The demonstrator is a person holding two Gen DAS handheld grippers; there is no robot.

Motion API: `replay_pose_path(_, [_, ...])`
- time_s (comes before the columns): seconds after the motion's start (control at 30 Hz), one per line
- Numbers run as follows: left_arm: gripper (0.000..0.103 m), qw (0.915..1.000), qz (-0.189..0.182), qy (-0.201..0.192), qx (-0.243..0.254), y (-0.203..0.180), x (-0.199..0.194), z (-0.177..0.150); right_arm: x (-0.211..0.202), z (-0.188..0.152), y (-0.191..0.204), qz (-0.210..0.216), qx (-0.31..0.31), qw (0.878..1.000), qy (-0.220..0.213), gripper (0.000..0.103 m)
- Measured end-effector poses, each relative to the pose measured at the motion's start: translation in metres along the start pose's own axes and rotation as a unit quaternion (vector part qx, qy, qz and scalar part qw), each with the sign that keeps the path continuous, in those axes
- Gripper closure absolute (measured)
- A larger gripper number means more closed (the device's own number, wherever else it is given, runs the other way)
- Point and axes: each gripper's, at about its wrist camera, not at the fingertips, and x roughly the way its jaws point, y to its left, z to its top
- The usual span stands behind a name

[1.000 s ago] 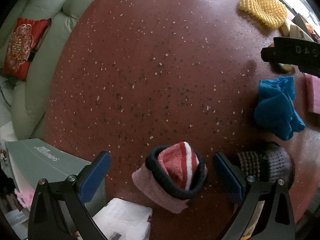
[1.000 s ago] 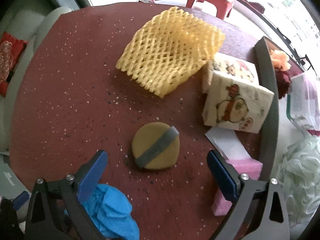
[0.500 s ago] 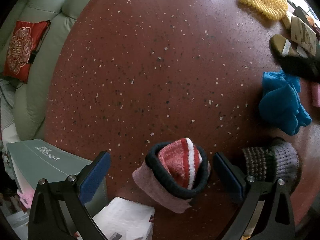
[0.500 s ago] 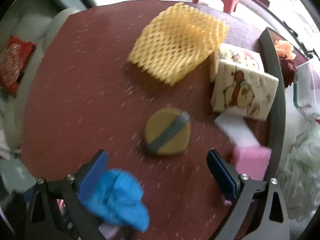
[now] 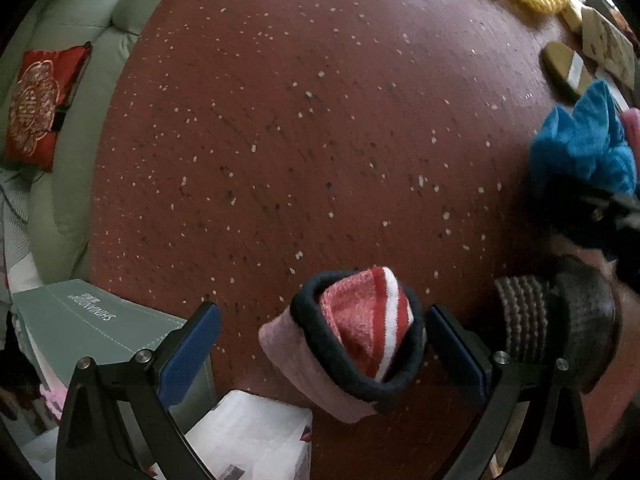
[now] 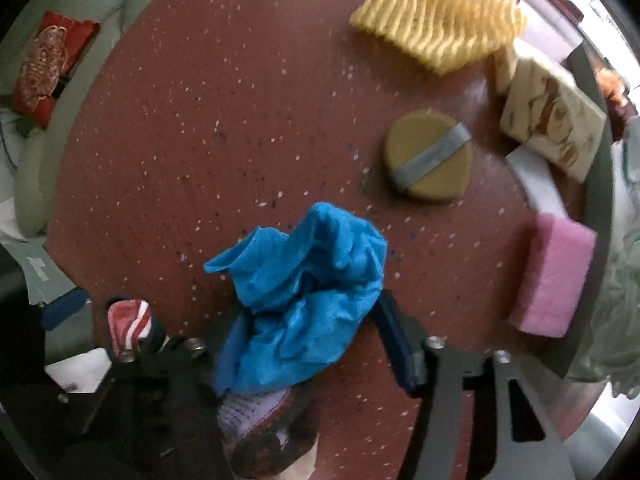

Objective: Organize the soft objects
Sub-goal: 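Grasp the pink-black sock with left tool while right grasps blue glove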

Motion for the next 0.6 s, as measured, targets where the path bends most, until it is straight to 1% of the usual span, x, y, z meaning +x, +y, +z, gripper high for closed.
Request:
replay_pose_path(0.03, [0.001, 1.0000, -0.002, 0.002, 0.003, 0.000, 0.001, -0.001, -0.003, -0.006, -0.004, -0.002, 0.000, 1.000, -0.001, 0.064])
replay_pose_path(0.1, [0.001, 0.9999, -0.011, 0.010, 0.000, -0.001, 0.002, -0.004, -0.010, -0.010, -0.008, 0.018, 0.021, 1.000, -0.004, 0.068])
replay_pose_path(0.17, [0.001, 0.9995, -0.018, 0.025, -0.011, 0.001, 0.005, -0.008, -0.021, -0.016, -0.020, 0.036, 0.047, 0.998, -0.015, 0.068])
replay_pose_path(0.2, [0.001, 0.9994, -0.016, 0.028, -0.011, 0.001, 0.007, -0.010, -0.027, -0.016, -0.028, 0.042, 0.056, 0.997, -0.019, 0.068])
replay_pose_path(0.27, [0.001, 0.9994, -0.014, 0.030, -0.004, 0.000, 0.008, -0.015, -0.040, -0.025, -0.035, 0.056, 0.075, 0.995, -0.028, 0.068])
replay_pose_path(0.33, [0.001, 0.9995, -0.011, 0.031, 0.001, -0.002, 0.008, -0.018, -0.051, -0.029, -0.044, 0.061, 0.082, 0.994, -0.036, 0.068])
replay_pose_path(0.4, [0.003, 0.9993, -0.018, 0.033, 0.000, -0.002, 0.010, -0.020, -0.064, -0.042, -0.053, 0.062, 0.083, 0.993, -0.049, 0.068])
replay_pose_path(0.43, [0.008, 0.9991, -0.026, 0.032, -0.002, 0.000, 0.011, -0.024, -0.070, -0.055, -0.053, 0.063, 0.085, 0.993, -0.053, 0.068])
replay_pose_path(0.47, [0.015, 0.9989, -0.036, 0.031, -0.006, 0.002, 0.010, -0.024, -0.073, -0.055, -0.053, 0.065, 0.088, 0.992, -0.057, 0.068])
replay_pose_path(0.5, [0.019, 0.9988, -0.039, 0.029, -0.008, 0.005, 0.010, -0.028, -0.081, -0.055, -0.062, 0.069, 0.093, 0.991, -0.061, 0.068])
replay_pose_path(0.57, [0.033, 0.9989, -0.043, 0.016, -0.004, 0.006, 0.005, -0.028, -0.095, -0.065, -0.068, 0.074, 0.101, 0.990, -0.071, 0.068])
replay_pose_path(0.6, [0.037, 0.9989, -0.045, 0.012, 0.001, 0.006, 0.003, -0.028, -0.099, -0.065, -0.067, 0.076, 0.103, 0.989, -0.075, 0.068])
